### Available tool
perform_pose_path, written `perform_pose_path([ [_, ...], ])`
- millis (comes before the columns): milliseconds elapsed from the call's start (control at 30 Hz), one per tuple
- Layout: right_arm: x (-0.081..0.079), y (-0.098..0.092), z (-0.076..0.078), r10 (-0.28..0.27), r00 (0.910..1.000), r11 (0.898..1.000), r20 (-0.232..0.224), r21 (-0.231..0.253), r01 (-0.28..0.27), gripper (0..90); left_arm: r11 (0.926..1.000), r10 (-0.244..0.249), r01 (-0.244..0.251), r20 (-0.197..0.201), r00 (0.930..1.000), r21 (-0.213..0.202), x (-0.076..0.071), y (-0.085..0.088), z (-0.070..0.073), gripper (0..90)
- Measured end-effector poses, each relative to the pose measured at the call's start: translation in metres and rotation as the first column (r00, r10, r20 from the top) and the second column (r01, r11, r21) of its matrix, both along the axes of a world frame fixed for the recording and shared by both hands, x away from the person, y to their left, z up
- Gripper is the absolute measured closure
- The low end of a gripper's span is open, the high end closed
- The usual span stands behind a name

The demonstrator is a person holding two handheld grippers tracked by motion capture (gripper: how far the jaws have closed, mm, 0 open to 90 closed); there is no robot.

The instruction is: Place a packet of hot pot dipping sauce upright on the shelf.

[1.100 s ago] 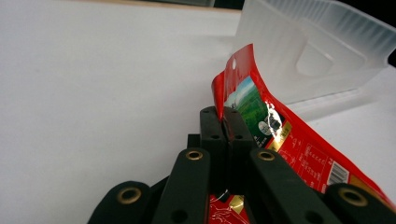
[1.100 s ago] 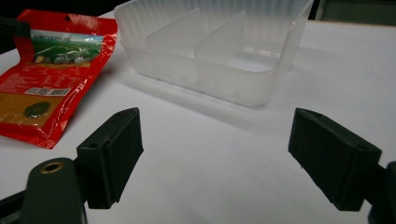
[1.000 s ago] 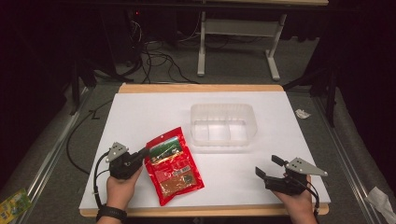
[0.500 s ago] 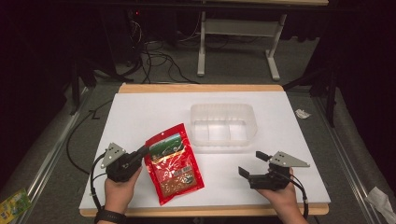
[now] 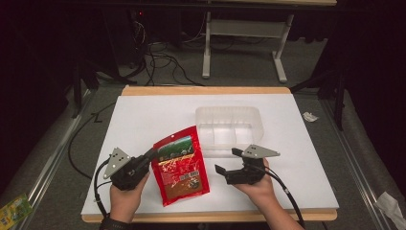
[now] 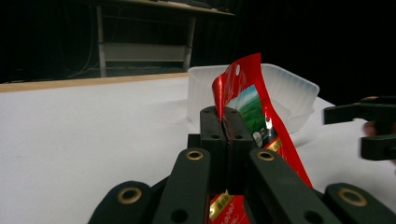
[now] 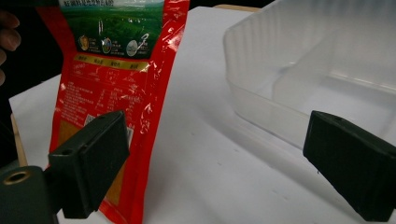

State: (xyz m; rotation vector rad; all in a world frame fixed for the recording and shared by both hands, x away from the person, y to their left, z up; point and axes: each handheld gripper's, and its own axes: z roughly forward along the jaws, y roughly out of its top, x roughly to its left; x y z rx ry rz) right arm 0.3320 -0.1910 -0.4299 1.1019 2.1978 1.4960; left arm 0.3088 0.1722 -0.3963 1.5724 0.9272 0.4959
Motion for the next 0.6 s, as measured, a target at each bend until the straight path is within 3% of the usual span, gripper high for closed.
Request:
perform_pose_path([
  [167,0.012,0.024,-0.005,0.033,0.999,0.999,-0.031,0.007,-0.033,11.5,1.0,-0.008,0.008,0.017,0.9998,-0.002,-0.004,-0.002,0.004,89.8],
  [433,0.022,0.051,-0.002,0.1,0.9943,0.994,-0.038,0.046,-0.098,20.9,0.9994,-0.032,0.032,0.032,0.999,-0.015,-0.007,-0.004,0.009,89.7],
  [600,0.028,0.063,-0.003,0.153,0.986,0.985,-0.066,0.086,-0.147,37.9,0.9992,-0.032,0.033,0.03,0.999,-0.023,-0.007,-0.003,0.008,89.5],
])
